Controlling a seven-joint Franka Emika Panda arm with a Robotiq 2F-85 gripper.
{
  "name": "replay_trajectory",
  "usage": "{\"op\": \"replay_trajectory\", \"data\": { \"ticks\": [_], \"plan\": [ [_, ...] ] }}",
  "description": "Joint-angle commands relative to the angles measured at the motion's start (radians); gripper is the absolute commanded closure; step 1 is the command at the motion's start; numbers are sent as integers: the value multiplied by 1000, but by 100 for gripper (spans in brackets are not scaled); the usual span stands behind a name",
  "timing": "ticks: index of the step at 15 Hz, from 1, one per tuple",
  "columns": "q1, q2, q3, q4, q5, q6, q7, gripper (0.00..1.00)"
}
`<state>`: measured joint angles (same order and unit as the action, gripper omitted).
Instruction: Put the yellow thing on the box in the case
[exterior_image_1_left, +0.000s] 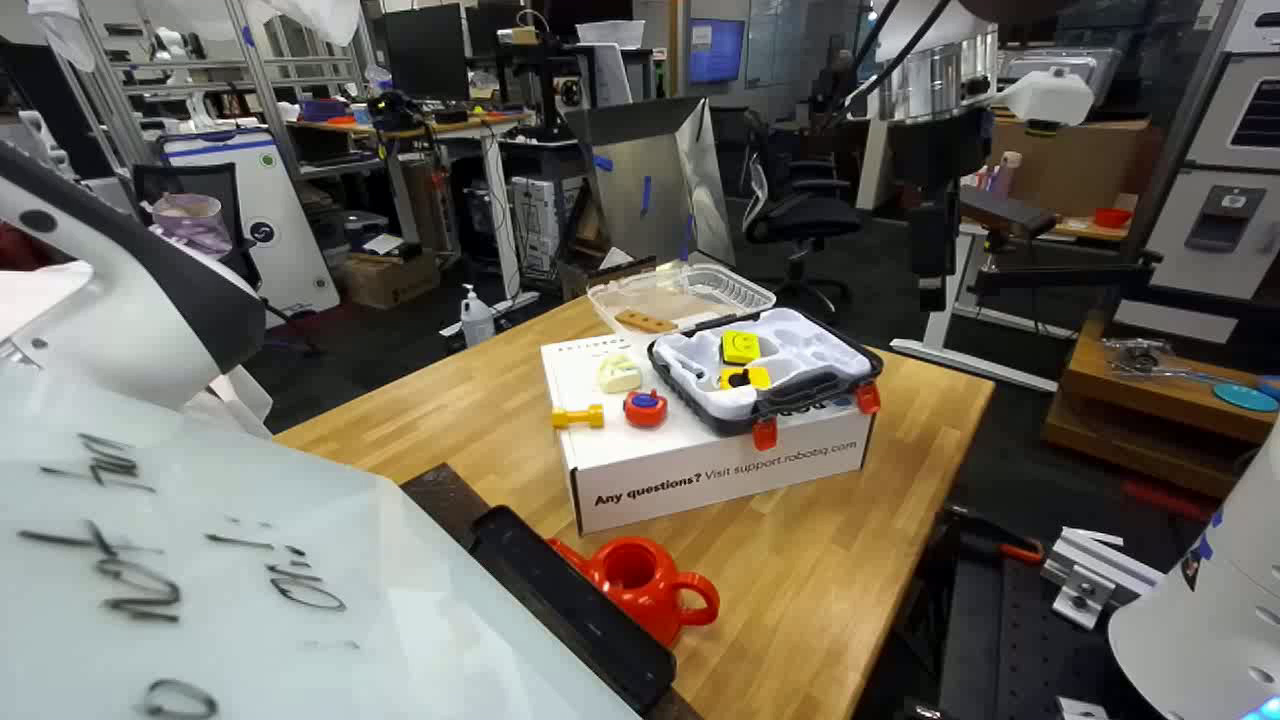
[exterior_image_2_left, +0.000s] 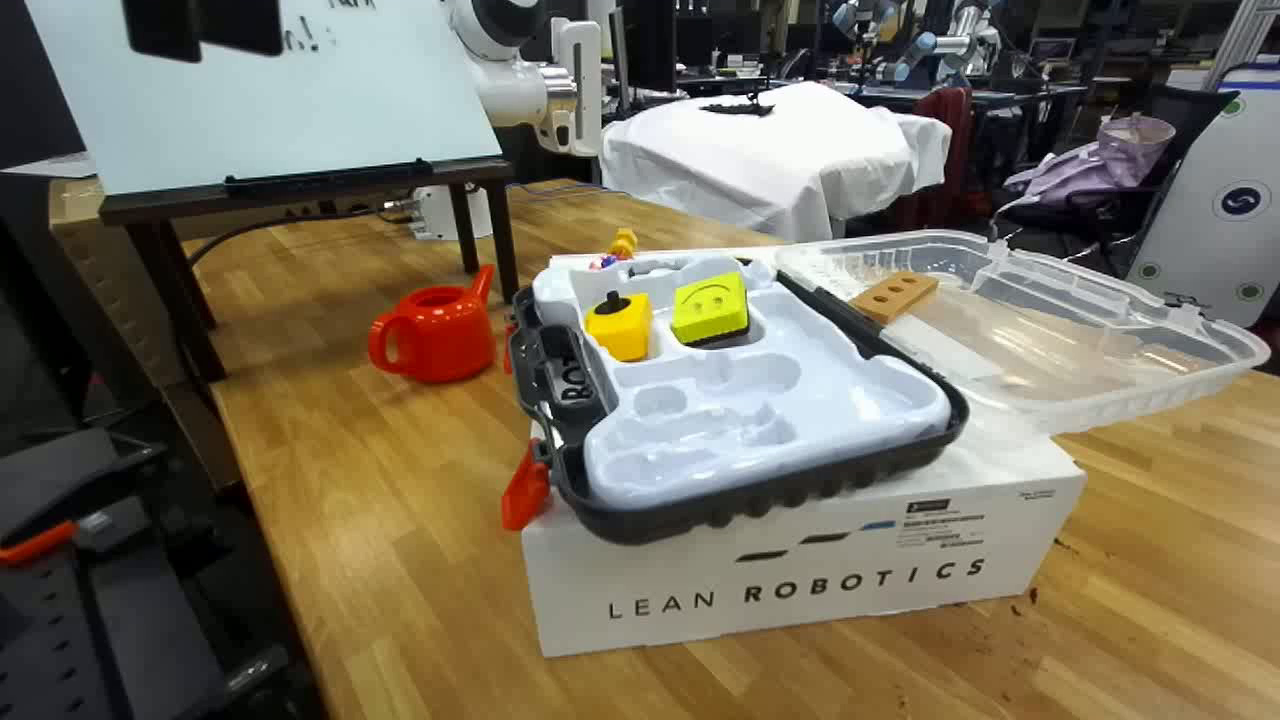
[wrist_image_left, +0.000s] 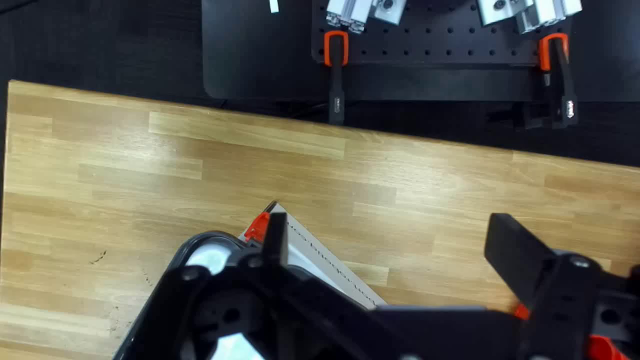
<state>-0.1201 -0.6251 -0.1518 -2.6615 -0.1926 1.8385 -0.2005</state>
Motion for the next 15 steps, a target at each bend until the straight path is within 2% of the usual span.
{"op": "replay_trajectory", "data": {
  "ticks": [1, 9, 13, 15],
  "plan": [
    [2, 0, -1, 1, 0, -2, 1, 0],
    [2, 0, -1, 1, 0, -2, 1, 0],
    [29, 53, 7, 14, 14, 63, 0, 0],
    [55, 97, 16, 22, 26, 139, 1, 0]
  ]
}}
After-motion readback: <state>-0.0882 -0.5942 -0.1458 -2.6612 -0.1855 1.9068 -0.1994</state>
